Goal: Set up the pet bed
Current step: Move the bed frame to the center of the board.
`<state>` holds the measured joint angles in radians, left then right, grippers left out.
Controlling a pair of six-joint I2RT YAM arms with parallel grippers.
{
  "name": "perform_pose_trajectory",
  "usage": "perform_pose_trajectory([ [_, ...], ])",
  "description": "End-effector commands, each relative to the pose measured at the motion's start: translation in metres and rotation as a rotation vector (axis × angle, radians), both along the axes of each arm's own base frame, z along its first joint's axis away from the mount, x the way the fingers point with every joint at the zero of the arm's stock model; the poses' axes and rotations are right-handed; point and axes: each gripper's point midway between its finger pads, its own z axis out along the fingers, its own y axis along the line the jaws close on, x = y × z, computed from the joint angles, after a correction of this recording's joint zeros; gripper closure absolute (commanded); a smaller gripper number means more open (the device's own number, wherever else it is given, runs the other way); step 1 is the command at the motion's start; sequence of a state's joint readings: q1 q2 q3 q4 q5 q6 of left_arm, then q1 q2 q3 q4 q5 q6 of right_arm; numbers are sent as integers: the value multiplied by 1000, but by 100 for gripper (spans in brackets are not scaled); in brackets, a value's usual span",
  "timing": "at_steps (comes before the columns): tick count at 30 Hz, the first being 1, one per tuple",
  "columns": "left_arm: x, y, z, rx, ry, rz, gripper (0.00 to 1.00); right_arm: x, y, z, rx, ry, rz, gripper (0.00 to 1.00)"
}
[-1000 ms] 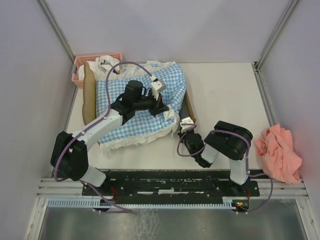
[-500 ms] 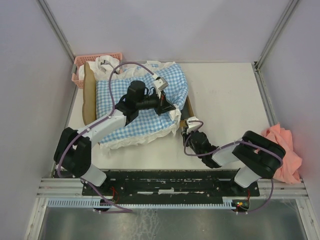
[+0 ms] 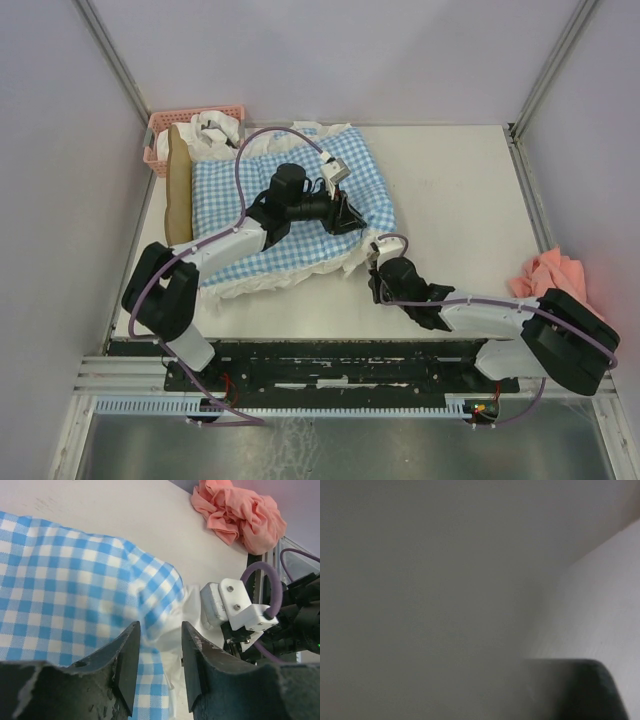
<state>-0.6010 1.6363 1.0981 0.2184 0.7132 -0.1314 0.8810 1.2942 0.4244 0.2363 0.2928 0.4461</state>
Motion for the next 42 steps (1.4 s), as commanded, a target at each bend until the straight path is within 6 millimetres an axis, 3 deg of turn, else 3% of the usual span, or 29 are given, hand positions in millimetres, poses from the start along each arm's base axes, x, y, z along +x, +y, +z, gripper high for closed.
perform_pose_trajectory([
  [1,7,-4,48,-77,-94,16,50,-25,-14,-15,14,112,-29,98],
  [6,7,8,46,-27,-106,73,49,-43,-10,-13,87,142,34,98],
  [14,13,44,36,77,-123,264,49,-58,-11,1,146,128,94,98],
  [22,25,88,30,150,-53,547,48,-58,-18,-13,146,128,62,98],
  [27,36,156,18,268,54,868,46,-55,-17,-13,181,107,40,98],
  [36,33,309,28,277,63,1340,30,-54,-9,-21,203,129,43,98],
  [42,23,380,15,304,141,1495,25,-55,-7,-24,210,140,48,98],
])
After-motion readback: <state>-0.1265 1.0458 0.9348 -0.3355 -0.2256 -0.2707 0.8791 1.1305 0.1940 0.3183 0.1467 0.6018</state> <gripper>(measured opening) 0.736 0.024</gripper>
